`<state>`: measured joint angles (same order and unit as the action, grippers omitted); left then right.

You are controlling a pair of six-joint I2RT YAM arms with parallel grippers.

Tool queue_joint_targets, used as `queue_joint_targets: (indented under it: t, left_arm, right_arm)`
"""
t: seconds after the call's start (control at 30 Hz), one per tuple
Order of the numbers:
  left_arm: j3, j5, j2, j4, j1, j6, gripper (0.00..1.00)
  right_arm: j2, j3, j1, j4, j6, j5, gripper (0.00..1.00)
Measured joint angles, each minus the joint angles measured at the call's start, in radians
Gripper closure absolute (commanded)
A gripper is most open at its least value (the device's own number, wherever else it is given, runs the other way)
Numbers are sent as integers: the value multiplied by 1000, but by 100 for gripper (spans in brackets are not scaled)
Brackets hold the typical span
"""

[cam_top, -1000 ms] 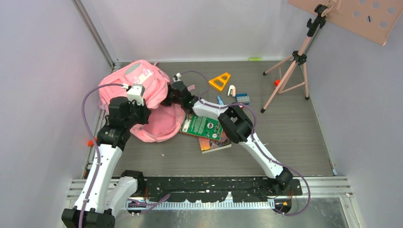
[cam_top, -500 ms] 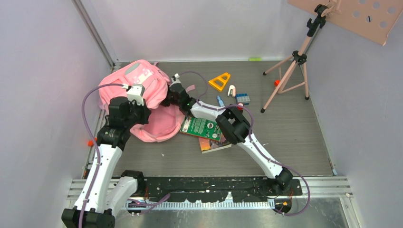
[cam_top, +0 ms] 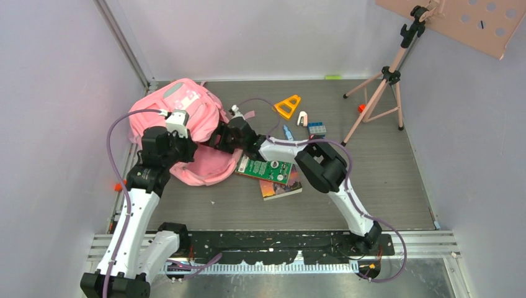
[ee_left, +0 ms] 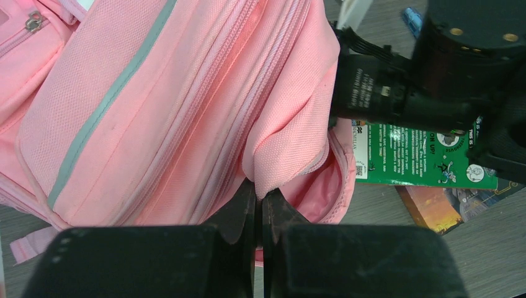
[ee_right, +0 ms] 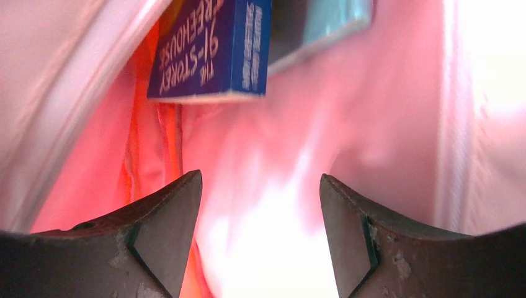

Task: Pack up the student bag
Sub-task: Place the book in the student bag, then adjust the book at the center of the board.

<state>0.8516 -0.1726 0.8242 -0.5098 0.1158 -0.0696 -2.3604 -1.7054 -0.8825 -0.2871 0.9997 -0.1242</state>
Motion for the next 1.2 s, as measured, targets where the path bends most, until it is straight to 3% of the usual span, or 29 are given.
queue_joint_targets:
  t: [0.27, 0.7, 1.2]
  left_arm:
    - [0, -10, -4, 1, 1, -1, 100]
    - [0, -11, -5, -3, 2, -1, 100]
    - [0, -11, -5, -3, 2, 0, 100]
  right_arm:
    - [266, 234, -13, 72, -114, 62, 24]
    - [718, 437, 31, 456, -377, 161, 21]
    - [784, 533, 510, 798, -567, -206, 21]
